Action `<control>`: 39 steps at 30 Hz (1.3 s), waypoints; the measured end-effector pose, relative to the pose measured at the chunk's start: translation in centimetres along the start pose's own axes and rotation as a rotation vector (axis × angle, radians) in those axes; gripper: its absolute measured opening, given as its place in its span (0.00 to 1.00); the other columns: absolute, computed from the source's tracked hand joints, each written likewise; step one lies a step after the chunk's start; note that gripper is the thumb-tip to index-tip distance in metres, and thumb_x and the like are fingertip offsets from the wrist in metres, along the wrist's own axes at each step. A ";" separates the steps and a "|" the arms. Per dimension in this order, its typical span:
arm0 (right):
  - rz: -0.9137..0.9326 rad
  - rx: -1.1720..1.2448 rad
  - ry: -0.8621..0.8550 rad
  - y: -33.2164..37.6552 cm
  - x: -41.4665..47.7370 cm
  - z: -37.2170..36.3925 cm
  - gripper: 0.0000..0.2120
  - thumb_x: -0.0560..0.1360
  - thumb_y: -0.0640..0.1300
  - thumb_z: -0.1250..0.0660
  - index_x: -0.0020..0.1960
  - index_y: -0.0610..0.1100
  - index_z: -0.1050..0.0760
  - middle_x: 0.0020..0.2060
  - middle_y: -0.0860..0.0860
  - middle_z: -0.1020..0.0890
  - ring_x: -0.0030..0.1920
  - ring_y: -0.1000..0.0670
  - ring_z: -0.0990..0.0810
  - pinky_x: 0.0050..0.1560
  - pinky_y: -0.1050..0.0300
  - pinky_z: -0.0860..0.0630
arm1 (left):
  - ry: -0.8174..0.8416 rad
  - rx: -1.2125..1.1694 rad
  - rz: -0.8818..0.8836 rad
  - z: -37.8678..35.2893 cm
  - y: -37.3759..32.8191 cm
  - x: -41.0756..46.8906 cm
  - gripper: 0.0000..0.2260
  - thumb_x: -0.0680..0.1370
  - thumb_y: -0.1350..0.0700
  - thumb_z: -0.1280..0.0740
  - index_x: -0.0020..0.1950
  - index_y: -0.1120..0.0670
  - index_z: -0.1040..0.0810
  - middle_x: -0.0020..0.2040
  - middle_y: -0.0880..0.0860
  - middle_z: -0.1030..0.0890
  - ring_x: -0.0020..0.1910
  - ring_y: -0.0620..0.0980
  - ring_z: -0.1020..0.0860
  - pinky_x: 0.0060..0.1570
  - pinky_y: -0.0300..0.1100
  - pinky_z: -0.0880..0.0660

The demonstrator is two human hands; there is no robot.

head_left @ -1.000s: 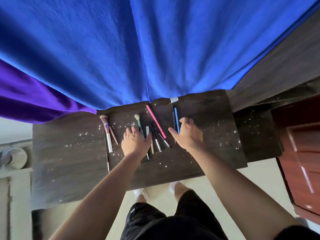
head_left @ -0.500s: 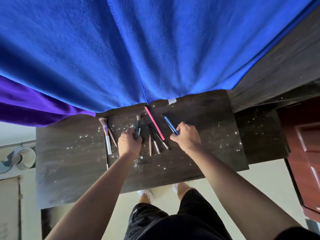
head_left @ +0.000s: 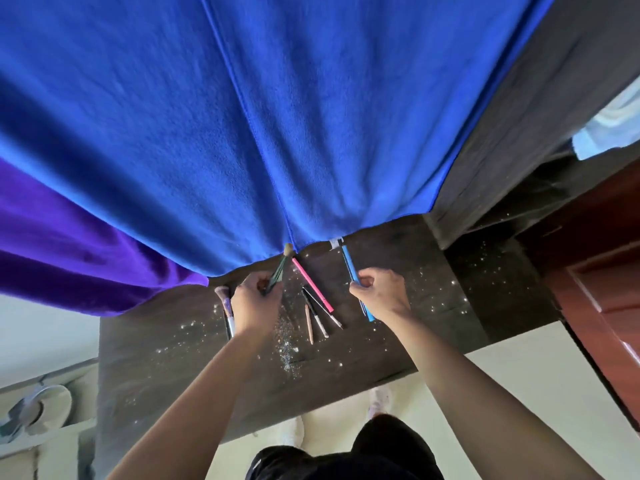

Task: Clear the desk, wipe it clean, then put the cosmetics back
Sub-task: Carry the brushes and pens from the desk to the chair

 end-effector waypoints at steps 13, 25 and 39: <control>-0.191 0.257 -0.615 -4.3 -22.0 10.6 0.03 0.72 0.47 0.25 0.39 0.52 0.18 0.32 0.61 0.18 0.35 0.59 0.20 0.34 0.73 0.29 | 0.566 -0.314 -0.326 -4.4 -8.9 -9.6 0.03 0.73 0.58 0.27 0.46 0.52 0.18 0.31 0.46 0.22 0.31 0.48 0.24 0.35 0.44 0.27; -0.477 0.414 -1.230 -18.2 -53.0 17.1 0.05 0.73 0.49 0.26 0.45 0.59 0.19 0.35 0.64 0.18 0.37 0.66 0.20 0.34 0.76 0.29 | 1.119 -0.247 -0.752 -11.5 -15.8 -42.1 0.06 0.74 0.59 0.28 0.44 0.48 0.19 0.39 0.49 0.17 0.38 0.49 0.21 0.43 0.46 0.24; -0.724 0.568 -1.422 -40.1 -82.6 20.6 0.09 0.74 0.46 0.26 0.54 0.46 0.16 0.39 0.57 0.17 0.36 0.58 0.19 0.33 0.72 0.27 | 1.437 -0.092 -0.768 -20.7 -9.3 -79.8 0.05 0.75 0.60 0.29 0.49 0.51 0.18 0.36 0.48 0.21 0.31 0.42 0.26 0.31 0.35 0.29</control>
Point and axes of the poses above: each hand's wrist, its own x-axis towards the middle knuckle, its own z-axis out of the back of the hand, y = z × x, the point moved 5 cm from there along x, towards the middle knuckle
